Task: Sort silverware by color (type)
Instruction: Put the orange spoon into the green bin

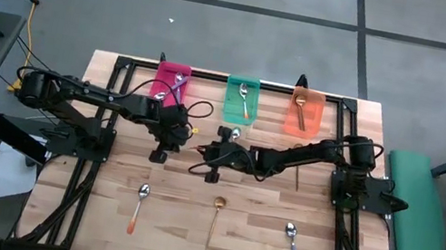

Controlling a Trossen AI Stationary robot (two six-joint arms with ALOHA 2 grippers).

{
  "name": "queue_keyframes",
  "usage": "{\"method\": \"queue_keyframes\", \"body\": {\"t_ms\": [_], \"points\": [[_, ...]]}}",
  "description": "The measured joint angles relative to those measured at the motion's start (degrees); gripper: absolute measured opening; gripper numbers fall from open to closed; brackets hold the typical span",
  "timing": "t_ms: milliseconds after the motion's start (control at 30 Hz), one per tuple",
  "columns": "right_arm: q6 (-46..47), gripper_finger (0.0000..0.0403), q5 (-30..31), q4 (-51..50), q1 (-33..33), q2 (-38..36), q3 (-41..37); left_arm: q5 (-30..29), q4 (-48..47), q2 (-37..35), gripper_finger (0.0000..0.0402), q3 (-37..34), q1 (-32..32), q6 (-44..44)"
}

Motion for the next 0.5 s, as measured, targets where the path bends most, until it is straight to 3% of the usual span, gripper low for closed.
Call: {"method": "queue_keyframes", "body": {"t_ms": [267, 400, 500], "points": [[3.1, 0.0097, -3.8, 0.7, -0.2, 0.0, 0.0, 0.1, -0.2, 0.0, 0.0001, 0.0, 0.0, 0.4], [6.2, 0.0095, -8.0, 0.2, -1.3, 0.0, 0.0, 0.2, -0.2, 0.0, 0.0000, 0.0, 0.0, 0.7], [7.4, 0.0072, -8.8, 0.1, -2.0, 0.0, 0.0, 0.2, -0.1, 0.0, 0.0000, 0.0, 0.0, 0.7]]}}
